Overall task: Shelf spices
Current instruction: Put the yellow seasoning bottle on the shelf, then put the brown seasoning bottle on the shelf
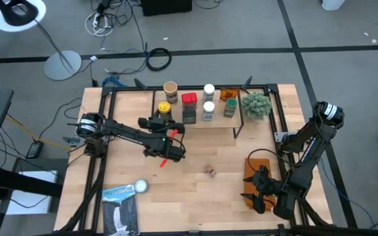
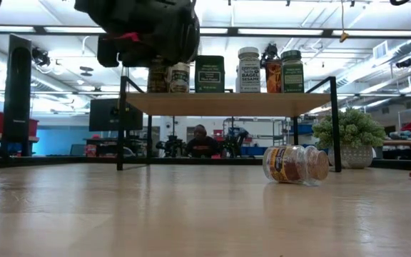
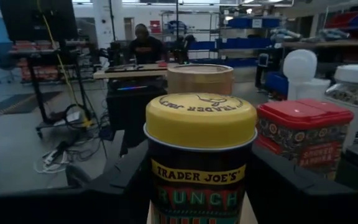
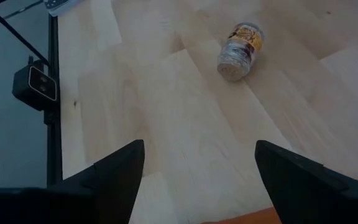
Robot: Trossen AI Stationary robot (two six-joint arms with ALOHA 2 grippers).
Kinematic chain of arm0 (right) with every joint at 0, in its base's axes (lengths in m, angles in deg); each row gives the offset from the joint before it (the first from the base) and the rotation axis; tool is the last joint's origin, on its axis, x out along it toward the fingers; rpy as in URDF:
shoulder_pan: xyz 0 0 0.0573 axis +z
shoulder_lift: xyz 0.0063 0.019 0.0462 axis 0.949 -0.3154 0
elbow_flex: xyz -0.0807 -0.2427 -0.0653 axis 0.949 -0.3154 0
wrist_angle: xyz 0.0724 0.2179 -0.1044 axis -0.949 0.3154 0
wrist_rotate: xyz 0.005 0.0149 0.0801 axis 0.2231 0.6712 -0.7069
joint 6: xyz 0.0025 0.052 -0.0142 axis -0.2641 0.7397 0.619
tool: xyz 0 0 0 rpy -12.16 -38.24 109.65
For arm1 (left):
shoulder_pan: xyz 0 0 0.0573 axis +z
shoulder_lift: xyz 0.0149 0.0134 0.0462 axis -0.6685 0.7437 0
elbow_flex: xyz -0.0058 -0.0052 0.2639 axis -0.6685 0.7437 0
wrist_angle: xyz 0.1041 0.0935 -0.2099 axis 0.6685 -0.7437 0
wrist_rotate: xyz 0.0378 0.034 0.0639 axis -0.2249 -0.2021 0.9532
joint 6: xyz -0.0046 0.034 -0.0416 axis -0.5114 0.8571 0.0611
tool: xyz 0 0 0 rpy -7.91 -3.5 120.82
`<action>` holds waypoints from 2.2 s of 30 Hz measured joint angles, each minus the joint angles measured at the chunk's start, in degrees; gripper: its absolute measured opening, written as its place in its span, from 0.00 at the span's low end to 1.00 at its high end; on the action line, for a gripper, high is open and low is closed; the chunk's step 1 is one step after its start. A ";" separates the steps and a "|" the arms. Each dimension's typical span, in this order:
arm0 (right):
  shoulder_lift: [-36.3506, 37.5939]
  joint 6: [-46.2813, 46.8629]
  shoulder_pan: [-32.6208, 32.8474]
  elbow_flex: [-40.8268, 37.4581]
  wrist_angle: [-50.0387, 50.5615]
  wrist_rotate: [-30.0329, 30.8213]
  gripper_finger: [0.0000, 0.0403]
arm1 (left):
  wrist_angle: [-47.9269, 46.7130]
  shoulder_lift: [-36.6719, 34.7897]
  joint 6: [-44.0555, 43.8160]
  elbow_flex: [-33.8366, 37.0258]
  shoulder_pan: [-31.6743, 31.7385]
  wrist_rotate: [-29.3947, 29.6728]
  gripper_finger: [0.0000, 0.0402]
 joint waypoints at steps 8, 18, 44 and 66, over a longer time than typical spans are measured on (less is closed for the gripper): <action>0.00 -0.19 -0.21 0.00 0.07 0.29 0.76 | -0.06 0.00 -1.32 0.28 1.84 0.06 0.54; 0.00 -0.42 -0.21 0.00 0.04 0.51 0.76 | 1.41 0.00 -1.22 0.30 2.47 -0.87 0.61; 0.00 -0.40 -0.09 0.00 -0.21 -0.06 0.76 | -9.18 0.02 7.89 -11.12 1.44 -3.60 0.74; 0.00 -0.59 0.03 0.00 -1.72 -1.63 0.76 | -13.77 -4.35 18.37 -26.37 -7.12 -5.63 0.74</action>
